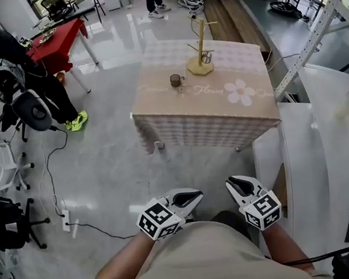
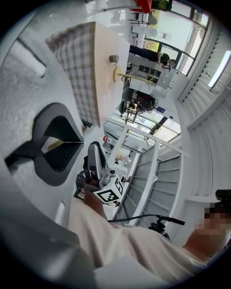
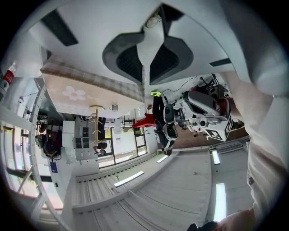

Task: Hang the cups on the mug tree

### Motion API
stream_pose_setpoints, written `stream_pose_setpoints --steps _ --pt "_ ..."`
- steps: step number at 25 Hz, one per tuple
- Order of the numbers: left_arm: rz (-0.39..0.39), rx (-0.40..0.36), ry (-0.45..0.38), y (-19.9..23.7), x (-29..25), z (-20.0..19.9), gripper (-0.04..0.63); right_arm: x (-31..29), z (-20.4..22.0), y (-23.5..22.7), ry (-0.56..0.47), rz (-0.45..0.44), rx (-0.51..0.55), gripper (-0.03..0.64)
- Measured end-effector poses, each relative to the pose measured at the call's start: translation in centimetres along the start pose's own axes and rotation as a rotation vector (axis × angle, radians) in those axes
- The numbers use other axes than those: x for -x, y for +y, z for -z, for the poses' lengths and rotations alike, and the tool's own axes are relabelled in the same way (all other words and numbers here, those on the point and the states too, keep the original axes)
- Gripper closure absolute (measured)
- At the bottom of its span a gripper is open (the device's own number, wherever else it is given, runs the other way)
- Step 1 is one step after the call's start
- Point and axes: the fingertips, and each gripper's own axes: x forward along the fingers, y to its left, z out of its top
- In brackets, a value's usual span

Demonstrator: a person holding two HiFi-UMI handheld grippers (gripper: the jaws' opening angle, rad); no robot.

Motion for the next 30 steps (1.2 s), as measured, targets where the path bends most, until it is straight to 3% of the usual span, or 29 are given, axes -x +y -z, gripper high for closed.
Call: stream_pose_setpoints --steps 8,16,23,30 --pt "0.032 0.053 -0.028 5.8 -1.4 -2.7 0.584 -2.9 -2.5 -4.5 0.034 0.075 -0.037 0.5" --pt "-0.029 0.078 -0.021 12.4 -6.9 -7.6 0.522 -6.9 -6.0 -13.4 0.034 0.035 -0.035 0.483" --pt "-0.174 0.055 0.013 20.3 -11.8 -11.8 0.465 -9.5 -9.1 -21.6 0.026 -0.023 -0.008 0.483" --pt "-0.325 0.052 0.044 30.5 -13.9 -14.1 0.43 -11.1 -8.8 -27.6 0.056 -0.037 -0.03 0.483"
